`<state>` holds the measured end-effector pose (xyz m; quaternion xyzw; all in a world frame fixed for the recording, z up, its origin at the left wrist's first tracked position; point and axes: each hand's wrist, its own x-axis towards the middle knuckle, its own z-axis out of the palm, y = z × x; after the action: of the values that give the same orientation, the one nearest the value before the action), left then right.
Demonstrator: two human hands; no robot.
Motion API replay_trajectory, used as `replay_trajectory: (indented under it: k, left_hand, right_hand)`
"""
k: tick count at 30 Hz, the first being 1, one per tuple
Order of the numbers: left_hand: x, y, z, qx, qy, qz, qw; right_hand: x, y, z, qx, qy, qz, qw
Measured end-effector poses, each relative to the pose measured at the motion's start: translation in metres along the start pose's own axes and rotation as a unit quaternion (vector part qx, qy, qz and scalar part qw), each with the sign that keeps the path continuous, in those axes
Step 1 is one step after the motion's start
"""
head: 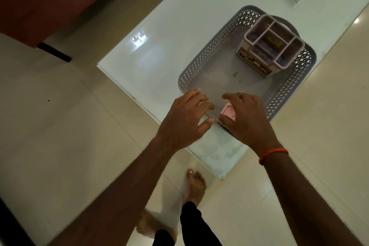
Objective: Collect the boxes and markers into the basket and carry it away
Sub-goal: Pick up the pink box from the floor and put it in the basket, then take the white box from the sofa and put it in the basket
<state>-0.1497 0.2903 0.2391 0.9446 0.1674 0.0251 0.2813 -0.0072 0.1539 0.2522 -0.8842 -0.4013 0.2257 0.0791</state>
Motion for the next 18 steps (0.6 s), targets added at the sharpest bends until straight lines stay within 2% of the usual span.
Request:
replay_trajectory:
  k: [9, 14, 18]
  left_hand:
    - [-0.053, -0.001, -0.043, 0.042, 0.034, -0.036, 0.998]
    - [-0.094, 0.011, -0.101, 0.037, 0.043, -0.056, 0.997]
    - [-0.137, 0.03, -0.164, 0.026, 0.079, -0.058, 0.995]
  right_hand:
    - [-0.047, -0.072, -0.029, 0.004, 0.017, -0.093, 0.996]
    - [-0.078, -0.125, -0.051, -0.021, 0.009, -0.119, 0.993]
    - [-0.109, -0.173, -0.085, -0.031, 0.001, -0.149, 0.988]
